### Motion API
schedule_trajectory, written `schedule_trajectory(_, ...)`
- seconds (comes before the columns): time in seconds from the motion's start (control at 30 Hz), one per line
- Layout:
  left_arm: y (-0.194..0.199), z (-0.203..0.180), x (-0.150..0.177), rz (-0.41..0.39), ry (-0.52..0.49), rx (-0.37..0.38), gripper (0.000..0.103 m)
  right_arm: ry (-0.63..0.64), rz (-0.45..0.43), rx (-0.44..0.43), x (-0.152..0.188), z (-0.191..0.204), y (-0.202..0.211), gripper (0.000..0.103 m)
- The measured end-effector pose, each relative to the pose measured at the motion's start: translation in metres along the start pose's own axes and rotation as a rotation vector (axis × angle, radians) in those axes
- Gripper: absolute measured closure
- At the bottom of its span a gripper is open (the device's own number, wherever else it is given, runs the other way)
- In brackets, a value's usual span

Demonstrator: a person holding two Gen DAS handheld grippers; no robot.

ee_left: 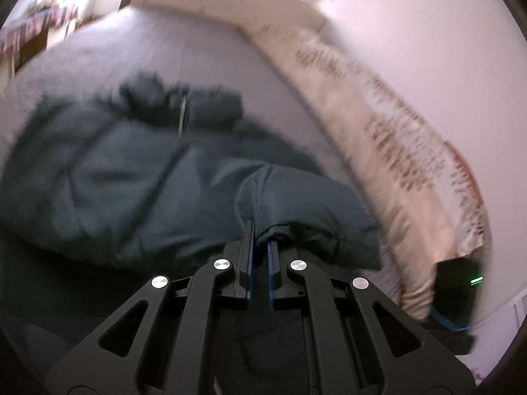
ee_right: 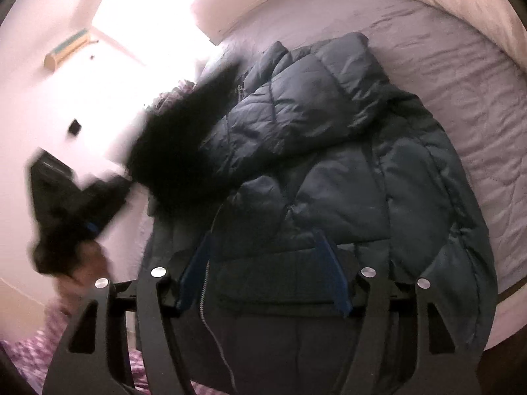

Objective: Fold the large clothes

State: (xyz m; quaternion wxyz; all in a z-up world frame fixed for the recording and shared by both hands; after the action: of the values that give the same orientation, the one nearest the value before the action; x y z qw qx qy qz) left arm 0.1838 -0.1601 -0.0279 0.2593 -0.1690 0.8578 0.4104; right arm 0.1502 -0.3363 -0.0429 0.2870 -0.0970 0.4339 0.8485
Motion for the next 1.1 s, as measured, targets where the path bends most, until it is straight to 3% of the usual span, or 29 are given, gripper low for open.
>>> schedule_trajectory(0.13, -0.036, 0.019, 0.027, 0.094, 0.029, -0.058, 0.097, -0.043, 0.022, -0.027, 0.001, -0.006, -0.003, 0.029)
schedule_trajectory(0.33, -0.025, 0.019, 0.034, 0.127, -0.028, -0.07, 0.088, -0.127, 0.103, -0.108, -0.001, -0.004, -0.026, 0.026)
schedule_trajectory(0.5, 0.002, 0.021, 0.043, 0.14, -0.11, -0.104, 0.047, -0.18, 0.132, -0.141, -0.015, 0.005, -0.046, 0.026)
schedule_trajectory(0.57, 0.015, 0.021, 0.051, 0.134, -0.148, -0.117, 0.041, -0.186, 0.141, -0.103, -0.019, 0.007, -0.055, 0.026)
schedule_trajectory(0.63, 0.027, 0.02, 0.058, 0.133, -0.179, -0.121, 0.041, -0.17, 0.142, -0.063, -0.022, 0.013, -0.061, 0.041)
schedule_trajectory(0.7, 0.042, 0.02, 0.065, 0.125, -0.203, -0.125, 0.04, -0.128, 0.132, -0.011, -0.025, 0.018, -0.063, 0.068)
schedule_trajectory(0.77, 0.057, 0.022, 0.072, 0.117, -0.213, -0.129, 0.039, -0.078, 0.099, 0.044, -0.03, 0.023, -0.058, 0.088)
schedule_trajectory(0.8, 0.063, 0.024, 0.074, 0.113, -0.21, -0.132, 0.038, -0.066, 0.086, 0.055, -0.029, 0.022, -0.055, 0.092)
schedule_trajectory(0.9, 0.084, 0.035, 0.082, 0.099, -0.175, -0.142, 0.038, -0.016, 0.026, 0.101, -0.04, 0.028, -0.044, 0.096)
schedule_trajectory(1.1, 0.119, 0.066, 0.094, 0.07, -0.075, -0.188, 0.038, 0.038, -0.011, 0.178, -0.049, 0.029, -0.041, 0.098)
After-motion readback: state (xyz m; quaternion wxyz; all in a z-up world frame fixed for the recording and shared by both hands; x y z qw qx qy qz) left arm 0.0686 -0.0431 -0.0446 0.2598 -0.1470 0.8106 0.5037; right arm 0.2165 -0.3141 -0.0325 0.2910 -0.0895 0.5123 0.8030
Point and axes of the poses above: each gripper's, at about its wrist camera, not at the fingertips, and y roughly against the way its jaws point, z to its left, x to its underside, the point moved 4 cm from there along -y, roughly the way its jaws point, and after that the axes turned 6 degrees about x, right-handed, at the moved point
